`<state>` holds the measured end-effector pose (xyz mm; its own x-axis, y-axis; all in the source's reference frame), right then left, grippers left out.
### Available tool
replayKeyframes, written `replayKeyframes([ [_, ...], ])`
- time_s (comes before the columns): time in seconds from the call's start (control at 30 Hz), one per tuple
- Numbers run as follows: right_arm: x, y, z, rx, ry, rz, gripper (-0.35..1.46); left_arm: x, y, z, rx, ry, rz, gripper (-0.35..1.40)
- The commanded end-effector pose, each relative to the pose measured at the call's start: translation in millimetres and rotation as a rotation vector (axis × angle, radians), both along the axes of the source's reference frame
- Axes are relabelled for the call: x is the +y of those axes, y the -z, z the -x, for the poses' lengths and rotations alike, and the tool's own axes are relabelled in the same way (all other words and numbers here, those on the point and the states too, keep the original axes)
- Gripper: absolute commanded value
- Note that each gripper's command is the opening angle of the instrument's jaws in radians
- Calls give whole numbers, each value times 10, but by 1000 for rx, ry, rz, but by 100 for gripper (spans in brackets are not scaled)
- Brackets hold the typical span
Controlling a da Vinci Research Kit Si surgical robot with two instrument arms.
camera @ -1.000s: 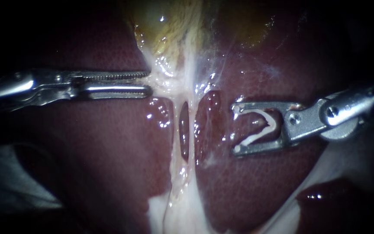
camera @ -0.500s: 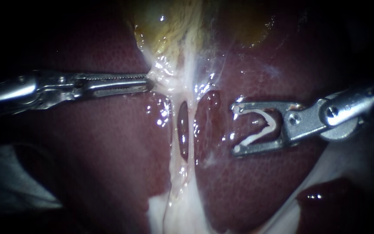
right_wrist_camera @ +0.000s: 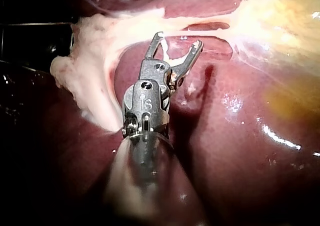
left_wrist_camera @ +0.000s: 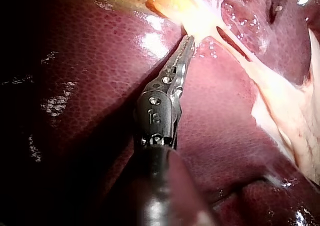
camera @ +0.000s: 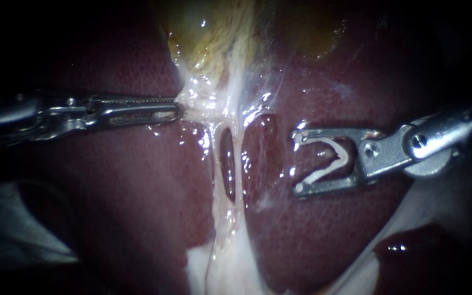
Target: Grabbing gallbladder
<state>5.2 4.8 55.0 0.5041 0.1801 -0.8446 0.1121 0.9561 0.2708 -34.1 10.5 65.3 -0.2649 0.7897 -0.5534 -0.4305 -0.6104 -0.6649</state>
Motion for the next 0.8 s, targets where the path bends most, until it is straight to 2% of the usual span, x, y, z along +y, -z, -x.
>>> replayKeyframes([
  [0.03,0,0,0,0,0,0,50,3,6,-1,-2,-1,-2,-35],
  [0.2,0,0,0,0,0,0,50,16,36,-8,-9,-8,-22,-35],
  [0.33,0,0,0,0,0,0,50,27,56,-16,-30,-3,-30,-35],
  [0.5,0,0,0,0,0,0,50,36,71,-25,-51,1,-17,-35],
  [0.8,0,0,0,0,0,0,50,48,83,-43,-52,16,-11,-35],
])
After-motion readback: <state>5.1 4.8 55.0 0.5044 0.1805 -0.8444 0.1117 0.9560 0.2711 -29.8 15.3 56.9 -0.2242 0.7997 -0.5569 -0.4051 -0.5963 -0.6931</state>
